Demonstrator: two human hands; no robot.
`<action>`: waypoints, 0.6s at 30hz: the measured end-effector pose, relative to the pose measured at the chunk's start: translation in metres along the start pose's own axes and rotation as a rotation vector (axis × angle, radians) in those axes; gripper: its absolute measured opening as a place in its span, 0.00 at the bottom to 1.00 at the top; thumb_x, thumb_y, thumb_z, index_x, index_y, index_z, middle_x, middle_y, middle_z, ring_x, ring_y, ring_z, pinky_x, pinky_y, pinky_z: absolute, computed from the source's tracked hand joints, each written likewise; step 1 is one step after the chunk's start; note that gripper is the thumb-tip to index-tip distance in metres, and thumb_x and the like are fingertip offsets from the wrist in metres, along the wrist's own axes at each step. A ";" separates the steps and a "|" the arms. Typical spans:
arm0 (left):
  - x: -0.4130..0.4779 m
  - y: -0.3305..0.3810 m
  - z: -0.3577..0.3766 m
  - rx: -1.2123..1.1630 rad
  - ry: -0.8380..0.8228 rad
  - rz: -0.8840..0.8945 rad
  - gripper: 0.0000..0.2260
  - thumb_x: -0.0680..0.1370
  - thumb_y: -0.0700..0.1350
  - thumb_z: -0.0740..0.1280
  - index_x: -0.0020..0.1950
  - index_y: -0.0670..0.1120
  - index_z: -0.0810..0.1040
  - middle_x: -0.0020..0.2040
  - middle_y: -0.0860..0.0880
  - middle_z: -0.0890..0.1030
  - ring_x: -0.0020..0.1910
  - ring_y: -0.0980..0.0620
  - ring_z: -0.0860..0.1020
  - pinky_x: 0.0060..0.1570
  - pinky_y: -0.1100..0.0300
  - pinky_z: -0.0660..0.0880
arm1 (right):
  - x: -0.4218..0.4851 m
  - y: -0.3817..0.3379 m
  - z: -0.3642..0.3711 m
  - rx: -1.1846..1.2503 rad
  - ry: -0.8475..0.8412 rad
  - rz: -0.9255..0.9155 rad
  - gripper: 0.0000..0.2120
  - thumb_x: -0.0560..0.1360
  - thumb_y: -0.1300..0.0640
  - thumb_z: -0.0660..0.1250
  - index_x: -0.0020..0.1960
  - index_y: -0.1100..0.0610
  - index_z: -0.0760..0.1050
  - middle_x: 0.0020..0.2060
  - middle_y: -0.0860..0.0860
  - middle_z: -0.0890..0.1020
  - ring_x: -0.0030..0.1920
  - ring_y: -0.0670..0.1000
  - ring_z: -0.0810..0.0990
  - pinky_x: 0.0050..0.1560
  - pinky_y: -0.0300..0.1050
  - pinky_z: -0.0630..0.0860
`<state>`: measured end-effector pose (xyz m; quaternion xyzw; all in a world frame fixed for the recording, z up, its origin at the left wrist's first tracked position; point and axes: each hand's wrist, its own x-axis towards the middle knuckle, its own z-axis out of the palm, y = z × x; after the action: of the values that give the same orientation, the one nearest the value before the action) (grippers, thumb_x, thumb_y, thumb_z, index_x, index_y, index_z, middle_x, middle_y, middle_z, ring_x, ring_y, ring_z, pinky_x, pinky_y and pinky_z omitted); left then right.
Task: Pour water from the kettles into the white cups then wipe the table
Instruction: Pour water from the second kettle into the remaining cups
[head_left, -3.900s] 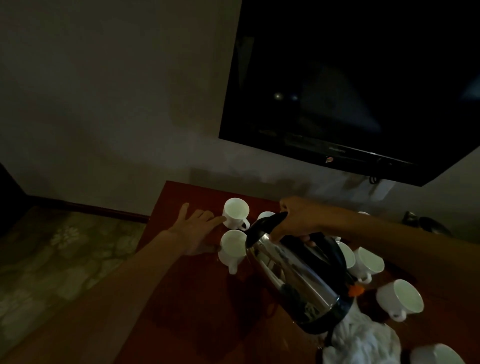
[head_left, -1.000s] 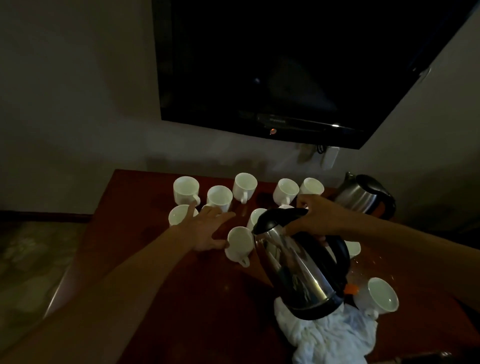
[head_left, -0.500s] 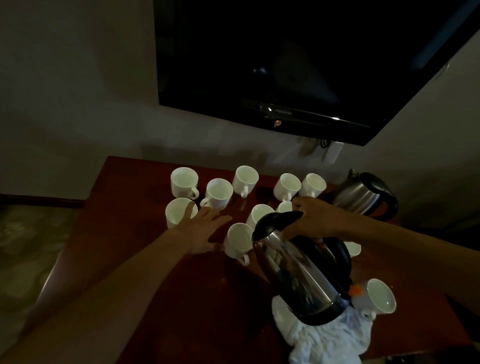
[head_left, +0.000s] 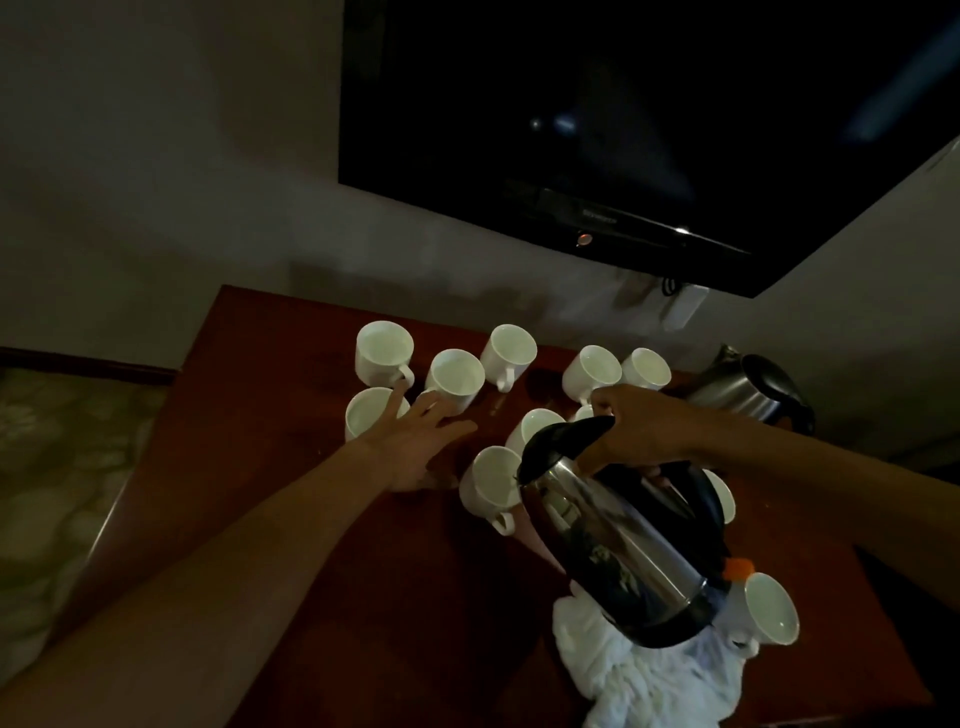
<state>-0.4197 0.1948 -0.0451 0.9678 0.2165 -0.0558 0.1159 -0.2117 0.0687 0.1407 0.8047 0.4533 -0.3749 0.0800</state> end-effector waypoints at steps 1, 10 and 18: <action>0.001 -0.002 0.001 0.012 0.008 0.010 0.35 0.78 0.63 0.64 0.80 0.57 0.54 0.81 0.48 0.51 0.80 0.46 0.45 0.72 0.32 0.36 | 0.001 -0.003 -0.001 -0.013 -0.007 0.002 0.23 0.73 0.53 0.77 0.59 0.56 0.68 0.20 0.51 0.74 0.18 0.48 0.69 0.23 0.39 0.70; 0.013 -0.010 0.003 0.012 -0.006 0.039 0.35 0.78 0.64 0.63 0.80 0.58 0.52 0.82 0.48 0.49 0.81 0.45 0.44 0.72 0.35 0.34 | 0.017 -0.020 -0.007 -0.133 -0.060 0.022 0.26 0.72 0.51 0.77 0.63 0.54 0.67 0.29 0.54 0.78 0.24 0.49 0.72 0.24 0.38 0.72; 0.017 -0.014 0.000 0.022 -0.011 0.053 0.34 0.79 0.64 0.61 0.81 0.57 0.52 0.82 0.47 0.50 0.80 0.45 0.45 0.72 0.36 0.34 | 0.021 -0.029 -0.010 -0.178 -0.085 0.044 0.33 0.72 0.52 0.77 0.70 0.60 0.64 0.31 0.57 0.77 0.25 0.51 0.72 0.23 0.38 0.72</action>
<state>-0.4108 0.2140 -0.0507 0.9741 0.1894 -0.0603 0.1077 -0.2226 0.1038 0.1401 0.7875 0.4632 -0.3653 0.1784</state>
